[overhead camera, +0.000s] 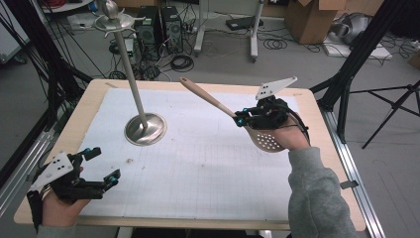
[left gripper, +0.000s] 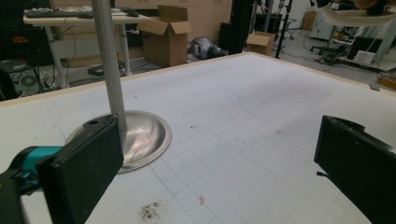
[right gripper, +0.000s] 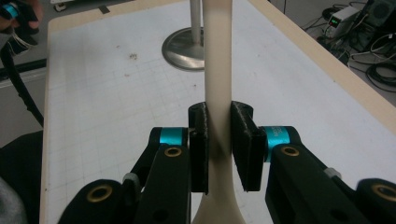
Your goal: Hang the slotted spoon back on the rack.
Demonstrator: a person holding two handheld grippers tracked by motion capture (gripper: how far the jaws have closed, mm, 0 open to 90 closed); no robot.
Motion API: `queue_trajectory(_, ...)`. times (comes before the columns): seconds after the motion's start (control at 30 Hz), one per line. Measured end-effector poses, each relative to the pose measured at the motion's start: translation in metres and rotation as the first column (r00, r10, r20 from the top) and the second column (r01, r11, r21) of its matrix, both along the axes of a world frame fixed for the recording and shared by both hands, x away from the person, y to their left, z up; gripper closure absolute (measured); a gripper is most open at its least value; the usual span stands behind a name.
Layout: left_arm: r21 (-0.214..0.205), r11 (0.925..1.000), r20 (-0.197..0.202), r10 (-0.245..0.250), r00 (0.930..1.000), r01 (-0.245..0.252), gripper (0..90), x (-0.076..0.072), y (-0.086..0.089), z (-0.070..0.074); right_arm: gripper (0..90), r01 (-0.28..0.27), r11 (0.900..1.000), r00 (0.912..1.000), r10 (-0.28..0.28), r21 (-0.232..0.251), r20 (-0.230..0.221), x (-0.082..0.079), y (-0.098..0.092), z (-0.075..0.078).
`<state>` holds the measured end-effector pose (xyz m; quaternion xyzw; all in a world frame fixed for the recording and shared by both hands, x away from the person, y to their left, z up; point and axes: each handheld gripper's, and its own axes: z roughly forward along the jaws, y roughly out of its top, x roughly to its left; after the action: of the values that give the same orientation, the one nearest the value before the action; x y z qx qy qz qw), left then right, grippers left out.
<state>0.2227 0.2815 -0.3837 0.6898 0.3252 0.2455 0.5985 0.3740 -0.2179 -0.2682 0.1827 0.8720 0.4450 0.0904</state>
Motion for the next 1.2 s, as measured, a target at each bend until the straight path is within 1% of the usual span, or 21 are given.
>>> queue_trajectory(0.1,0.002,1.0000,-0.001,0.002,1.0000,-0.002,1.7,-0.001,0.001,0.000,78.4,-0.002,1.0000,1.0000,0.002,0.004,0.001,0.000,0.003,0.004)
queue_trajectory(0.13,0.001,1.0000,-0.001,0.004,1.0000,-0.004,1.8,-0.002,0.001,0.000,78.4,-0.007,0.9999,0.9999,0.007,0.014,0.014,0.001,0.007,0.008)
queue_trajectory(0.37,0.003,0.9999,0.000,0.015,0.9999,-0.015,1.8,-0.007,0.005,0.000,78.4,-0.017,0.9994,0.9997,0.017,0.030,0.017,0.002,0.015,0.018)
queue_trajectory(0.47,0.000,0.9998,-0.001,0.022,0.9998,-0.022,1.8,-0.010,0.006,0.000,78.4,-0.024,0.9987,0.9992,0.023,0.045,0.032,0.003,0.020,0.026)
queue_trajectory(0.5,0.001,0.9997,0.000,0.023,0.9997,-0.023,1.8,-0.010,0.007,0.000,78.4,-0.027,0.9985,0.9992,0.025,0.048,0.030,0.003,0.021,0.027)
queue_trajectory(0.53,0.001,0.9997,0.000,0.024,0.9997,-0.024,1.8,-0.011,0.007,0.000,78.4,-0.026,0.9983,0.9989,0.024,0.052,0.040,0.004,0.022,0.028)
queue_trajectory(0.57,0.001,0.9997,0.000,0.024,0.9997,-0.024,1.8,-0.011,0.007,0.000,78.4,-0.027,0.9983,0.9992,0.026,0.052,0.032,0.004,0.023,0.030)
queue_trajectory(0.63,0.001,0.9996,0.000,0.027,0.9996,-0.027,1.8,-0.012,0.008,0.000,78.4,-0.029,0.9986,0.9989,0.027,0.045,0.038,0.004,0.025,0.032)
queue_trajectory(0.7,0.001,0.9995,0.000,0.030,0.9995,-0.030,1.7,-0.013,0.009,0.000,78.4,-0.034,0.9981,0.9982,0.031,0.052,0.052,0.004,0.030,0.038)
queue_trajectory(0.8,0.000,0.9994,0.001,0.033,0.9994,-0.033,1.8,-0.015,0.010,0.000,78.4,-0.033,0.9977,0.9981,0.030,0.059,0.054,0.004,0.033,0.042)
queue_trajectory(0.97,0.002,0.9994,0.003,0.036,0.9994,-0.036,1.8,-0.018,0.012,0.000,78.4,-0.037,0.9971,0.9965,0.032,0.067,0.077,0.005,0.041,0.053)
queue_trajectory(1.2,0.001,0.9993,0.000,0.038,0.9993,-0.038,1.8,-0.020,0.013,0.000,78.4,-0.026,0.9965,0.9959,0.018,0.080,0.088,0.006,0.046,0.060)
